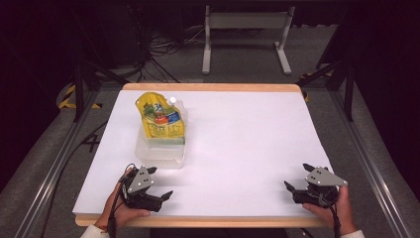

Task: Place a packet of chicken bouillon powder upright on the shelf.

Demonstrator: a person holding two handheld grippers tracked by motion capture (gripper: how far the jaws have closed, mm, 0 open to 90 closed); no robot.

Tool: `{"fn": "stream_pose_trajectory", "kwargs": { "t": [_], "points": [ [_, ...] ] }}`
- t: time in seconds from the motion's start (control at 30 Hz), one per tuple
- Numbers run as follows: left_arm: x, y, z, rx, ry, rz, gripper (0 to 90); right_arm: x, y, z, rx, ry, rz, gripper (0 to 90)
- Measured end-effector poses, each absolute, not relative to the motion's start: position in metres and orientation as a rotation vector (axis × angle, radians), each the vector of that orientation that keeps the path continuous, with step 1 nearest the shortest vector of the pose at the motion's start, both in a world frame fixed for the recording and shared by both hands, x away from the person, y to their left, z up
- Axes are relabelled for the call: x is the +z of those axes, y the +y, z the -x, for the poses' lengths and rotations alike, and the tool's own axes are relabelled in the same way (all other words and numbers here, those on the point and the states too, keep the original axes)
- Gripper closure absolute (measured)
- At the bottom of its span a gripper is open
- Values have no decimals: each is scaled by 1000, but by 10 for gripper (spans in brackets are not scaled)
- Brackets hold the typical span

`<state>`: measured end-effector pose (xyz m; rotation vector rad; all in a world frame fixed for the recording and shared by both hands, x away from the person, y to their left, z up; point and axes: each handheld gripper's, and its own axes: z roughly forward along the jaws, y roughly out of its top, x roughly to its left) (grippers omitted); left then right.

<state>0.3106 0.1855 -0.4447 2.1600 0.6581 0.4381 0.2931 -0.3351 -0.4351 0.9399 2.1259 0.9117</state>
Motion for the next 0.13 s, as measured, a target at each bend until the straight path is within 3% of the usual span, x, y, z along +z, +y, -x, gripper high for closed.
{"fn": "stream_pose_trajectory", "kwargs": {
  "t": [0.13],
  "points": [
    [-445, 185, -310, 430, 662, -2155, 78, -435, -334, -293, 915, 2125, -939, 147]
  ]
}}
